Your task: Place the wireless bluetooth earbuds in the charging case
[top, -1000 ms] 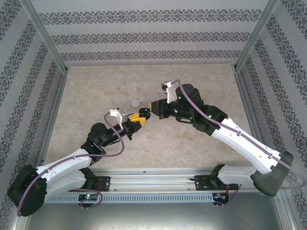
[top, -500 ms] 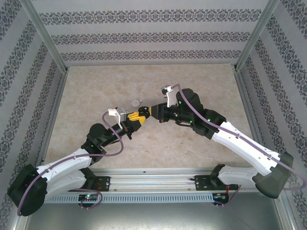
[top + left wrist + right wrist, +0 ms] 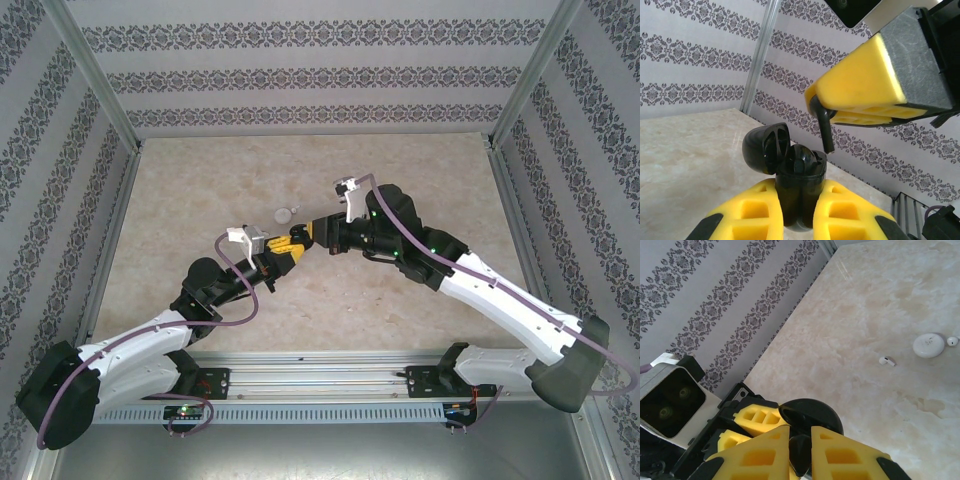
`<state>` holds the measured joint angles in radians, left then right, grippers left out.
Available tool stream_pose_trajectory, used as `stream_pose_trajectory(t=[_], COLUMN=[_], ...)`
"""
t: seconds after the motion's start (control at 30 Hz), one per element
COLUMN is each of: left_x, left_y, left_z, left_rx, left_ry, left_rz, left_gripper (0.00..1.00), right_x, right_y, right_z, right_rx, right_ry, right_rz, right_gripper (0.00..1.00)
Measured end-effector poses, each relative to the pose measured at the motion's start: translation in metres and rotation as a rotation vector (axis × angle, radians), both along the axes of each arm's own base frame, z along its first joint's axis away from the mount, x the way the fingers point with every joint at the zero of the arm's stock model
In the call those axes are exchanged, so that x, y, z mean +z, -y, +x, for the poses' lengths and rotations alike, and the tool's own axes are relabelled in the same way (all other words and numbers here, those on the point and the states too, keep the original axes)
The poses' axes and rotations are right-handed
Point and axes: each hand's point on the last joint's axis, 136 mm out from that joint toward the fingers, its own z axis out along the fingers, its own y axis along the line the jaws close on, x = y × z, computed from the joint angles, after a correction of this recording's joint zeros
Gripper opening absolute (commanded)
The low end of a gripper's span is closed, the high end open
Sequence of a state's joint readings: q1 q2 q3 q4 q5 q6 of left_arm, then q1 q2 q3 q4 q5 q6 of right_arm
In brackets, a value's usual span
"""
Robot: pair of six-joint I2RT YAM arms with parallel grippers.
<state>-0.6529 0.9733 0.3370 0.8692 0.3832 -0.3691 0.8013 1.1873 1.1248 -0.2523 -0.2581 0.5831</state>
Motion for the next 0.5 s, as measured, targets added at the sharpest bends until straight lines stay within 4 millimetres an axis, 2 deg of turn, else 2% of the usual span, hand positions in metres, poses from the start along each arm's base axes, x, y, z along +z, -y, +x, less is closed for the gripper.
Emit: stream_pose_trajectory(t=[0.5], left_x=[-0.0031], left_y=[-0.0016], left_z=[-0.0035], left_rx=[-0.006], left_ry=[-0.006], left_rz=[-0.002], left_gripper=[0.00], right_x=[-0.0091], right_y=[-0.0074], right_z=[0.0007], right_rx=[0.017], right_ry=[-0.040], right_rz=[0.001], right_gripper=[0.15])
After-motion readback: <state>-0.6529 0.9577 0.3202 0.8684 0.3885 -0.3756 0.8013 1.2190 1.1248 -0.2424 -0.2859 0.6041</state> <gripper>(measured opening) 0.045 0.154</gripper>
